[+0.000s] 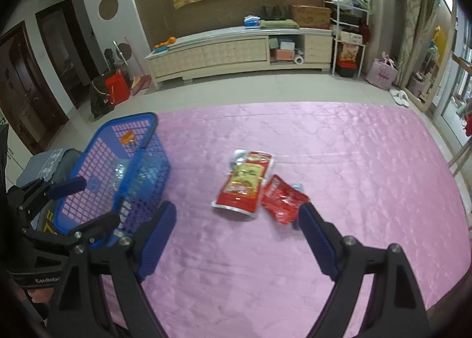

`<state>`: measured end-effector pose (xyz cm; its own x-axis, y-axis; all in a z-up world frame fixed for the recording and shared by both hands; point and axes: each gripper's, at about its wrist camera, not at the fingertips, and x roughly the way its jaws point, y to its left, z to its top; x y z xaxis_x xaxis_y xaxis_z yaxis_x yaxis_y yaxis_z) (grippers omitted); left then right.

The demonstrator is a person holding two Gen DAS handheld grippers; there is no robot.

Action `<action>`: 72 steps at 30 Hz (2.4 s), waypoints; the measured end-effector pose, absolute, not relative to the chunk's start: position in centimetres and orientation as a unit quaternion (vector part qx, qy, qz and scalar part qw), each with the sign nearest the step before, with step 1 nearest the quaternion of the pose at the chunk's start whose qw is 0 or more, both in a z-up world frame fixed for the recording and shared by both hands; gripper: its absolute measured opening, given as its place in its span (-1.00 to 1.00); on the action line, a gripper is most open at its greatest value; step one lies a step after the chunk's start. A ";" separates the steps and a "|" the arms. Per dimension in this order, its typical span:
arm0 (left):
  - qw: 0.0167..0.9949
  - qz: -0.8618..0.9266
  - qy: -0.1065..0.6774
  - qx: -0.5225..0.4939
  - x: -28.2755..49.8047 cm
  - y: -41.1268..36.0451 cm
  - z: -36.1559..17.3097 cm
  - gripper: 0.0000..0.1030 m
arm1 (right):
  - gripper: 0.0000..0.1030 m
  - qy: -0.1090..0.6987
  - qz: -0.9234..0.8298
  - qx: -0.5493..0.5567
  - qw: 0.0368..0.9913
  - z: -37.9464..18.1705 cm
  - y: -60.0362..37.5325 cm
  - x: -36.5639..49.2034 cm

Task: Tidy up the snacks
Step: 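Withdraw both grippers from the basket toward the red pouches, then grasp the large red-yellow pouch with the left gripper while the right grasps the small red pouch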

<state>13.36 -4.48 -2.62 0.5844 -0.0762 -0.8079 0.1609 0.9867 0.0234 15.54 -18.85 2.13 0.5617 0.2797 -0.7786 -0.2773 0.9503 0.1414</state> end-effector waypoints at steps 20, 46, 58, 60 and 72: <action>0.864 -0.090 0.486 0.090 19.0 -14.1 -6.3 0.59 | 0.70 0.482 0.115 0.038 0.868 -2.2 -29.6 18.6; 0.817 -0.037 0.564 0.116 29.1 -15.5 -13.4 0.59 | 0.70 0.534 0.123 0.050 0.835 -8.9 -32.3 23.5; 0.793 -0.029 0.605 0.066 33.9 -12.9 -17.9 0.57 | 0.70 0.534 0.133 0.060 0.833 -9.5 -31.7 24.5; 0.794 -0.046 0.604 0.046 33.8 -12.5 -17.6 0.14 | 0.70 0.537 0.131 0.064 0.831 -9.7 -31.8 24.7; 0.817 -0.049 0.568 0.080 29.5 -13.1 -13.9 -0.36 | 0.70 0.513 0.189 0.005 0.837 -8.2 -28.8 24.5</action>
<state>29.52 -13.14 -13.87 0.3488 0.0099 -0.9371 0.1709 0.9825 0.0740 24.48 -28.82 -8.20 0.4023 0.3213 -0.8573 -0.3108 0.9287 0.2022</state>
